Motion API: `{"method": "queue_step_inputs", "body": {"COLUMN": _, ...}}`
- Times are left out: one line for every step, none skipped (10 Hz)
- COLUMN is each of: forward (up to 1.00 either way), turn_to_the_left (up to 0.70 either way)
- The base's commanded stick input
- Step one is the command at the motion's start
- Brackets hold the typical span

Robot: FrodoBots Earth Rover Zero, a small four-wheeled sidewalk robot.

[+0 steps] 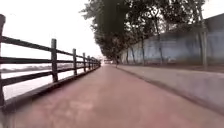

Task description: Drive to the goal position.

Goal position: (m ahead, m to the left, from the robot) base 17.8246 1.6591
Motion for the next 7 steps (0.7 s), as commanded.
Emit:
{"method": "queue_step_inputs", "body": {"forward": 1.0, "turn_to_the_left": 0.0}}
{"method": "queue_step_inputs", "body": {"forward": 1.0, "turn_to_the_left": 0.0}}
{"method": "queue_step_inputs", "body": {"forward": 1.0, "turn_to_the_left": 0.0}}
{"method": "queue_step_inputs", "body": {"forward": 1.0, "turn_to_the_left": 0.0}}
{"method": "queue_step_inputs", "body": {"forward": 1.0, "turn_to_the_left": 0.0}}
{"method": "queue_step_inputs", "body": {"forward": 1.0, "turn_to_the_left": 0.0}}
{"method": "queue_step_inputs", "body": {"forward": 1.0, "turn_to_the_left": 0.0}}
